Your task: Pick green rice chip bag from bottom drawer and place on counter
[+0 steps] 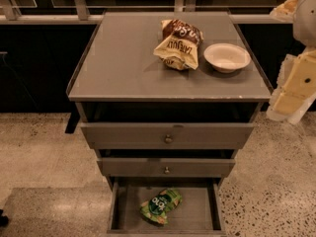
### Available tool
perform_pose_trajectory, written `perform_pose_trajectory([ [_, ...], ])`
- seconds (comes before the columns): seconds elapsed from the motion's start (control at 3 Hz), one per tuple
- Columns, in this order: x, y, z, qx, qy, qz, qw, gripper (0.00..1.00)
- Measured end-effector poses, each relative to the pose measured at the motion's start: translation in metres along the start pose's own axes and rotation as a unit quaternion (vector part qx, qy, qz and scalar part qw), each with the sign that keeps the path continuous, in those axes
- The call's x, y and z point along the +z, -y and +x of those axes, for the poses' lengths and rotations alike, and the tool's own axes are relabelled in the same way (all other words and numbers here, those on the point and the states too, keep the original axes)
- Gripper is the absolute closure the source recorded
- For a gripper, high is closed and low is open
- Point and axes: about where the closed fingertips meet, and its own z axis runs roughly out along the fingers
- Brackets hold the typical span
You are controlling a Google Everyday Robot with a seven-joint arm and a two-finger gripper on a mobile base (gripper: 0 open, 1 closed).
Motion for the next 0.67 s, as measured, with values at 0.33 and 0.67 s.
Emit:
perform_pose_trajectory([
  [0.33, 0.0000, 0.0000, 0.0000, 0.000, 0.000, 0.000, 1.0000, 0.00],
  [0.67, -0.0005, -0.0029, 0.0015, 0.004, 0.011, 0.007, 0.9999, 0.00],
])
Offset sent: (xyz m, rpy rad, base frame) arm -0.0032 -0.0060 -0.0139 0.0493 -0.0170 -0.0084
